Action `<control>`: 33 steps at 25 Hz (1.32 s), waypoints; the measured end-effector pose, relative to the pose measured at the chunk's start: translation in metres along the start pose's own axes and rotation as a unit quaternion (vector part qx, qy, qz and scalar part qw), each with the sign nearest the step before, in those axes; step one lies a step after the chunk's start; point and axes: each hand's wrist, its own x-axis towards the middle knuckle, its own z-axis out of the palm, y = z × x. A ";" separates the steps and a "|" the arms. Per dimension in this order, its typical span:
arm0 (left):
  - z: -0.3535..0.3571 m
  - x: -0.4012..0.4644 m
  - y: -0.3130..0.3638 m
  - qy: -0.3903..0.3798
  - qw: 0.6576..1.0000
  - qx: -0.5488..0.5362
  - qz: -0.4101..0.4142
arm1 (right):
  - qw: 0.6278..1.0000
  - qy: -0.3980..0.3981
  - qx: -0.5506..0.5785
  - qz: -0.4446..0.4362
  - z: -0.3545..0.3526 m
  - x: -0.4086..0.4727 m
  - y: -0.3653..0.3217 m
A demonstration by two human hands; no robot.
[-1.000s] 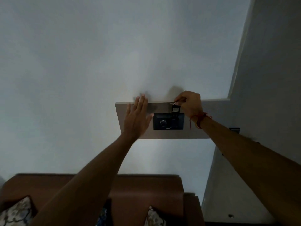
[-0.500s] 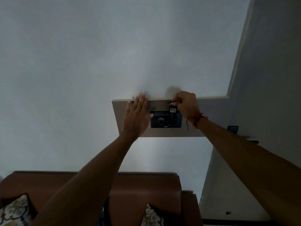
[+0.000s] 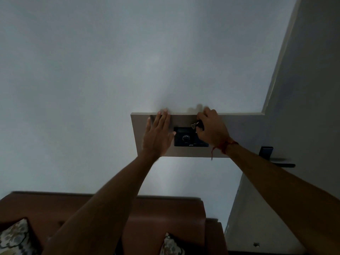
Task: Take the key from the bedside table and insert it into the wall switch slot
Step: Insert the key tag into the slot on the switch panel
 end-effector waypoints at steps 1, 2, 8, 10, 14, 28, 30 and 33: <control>0.001 0.000 0.000 0.001 1.000 -0.003 0.003 | 0.999 -0.009 -0.036 -0.019 -0.001 -0.001 0.000; 0.002 0.000 -0.001 0.002 1.000 -0.005 0.004 | 0.997 -0.017 -0.067 -0.035 0.000 -0.002 -0.002; 0.009 -0.001 -0.001 0.012 1.000 -0.006 0.006 | 0.986 -0.018 -0.163 -0.029 0.012 0.008 -0.016; 0.008 -0.002 -0.003 0.011 1.000 -0.001 0.010 | 0.992 -0.012 -0.123 0.003 0.013 0.012 -0.018; 0.005 -0.002 -0.004 0.004 1.000 0.009 0.012 | 0.994 0.016 0.044 0.102 0.011 0.023 -0.019; -0.006 -0.003 0.009 -0.024 1.000 0.002 -0.012 | 0.999 -0.001 0.036 -0.011 -0.010 -0.013 0.010; -0.005 -0.003 0.011 -0.015 1.000 -0.002 -0.018 | 0.999 0.023 0.048 -0.003 -0.013 -0.018 0.017; 0.001 -0.002 0.019 -0.005 1.000 -0.013 -0.028 | 0.999 0.020 0.036 -0.017 -0.017 -0.014 0.012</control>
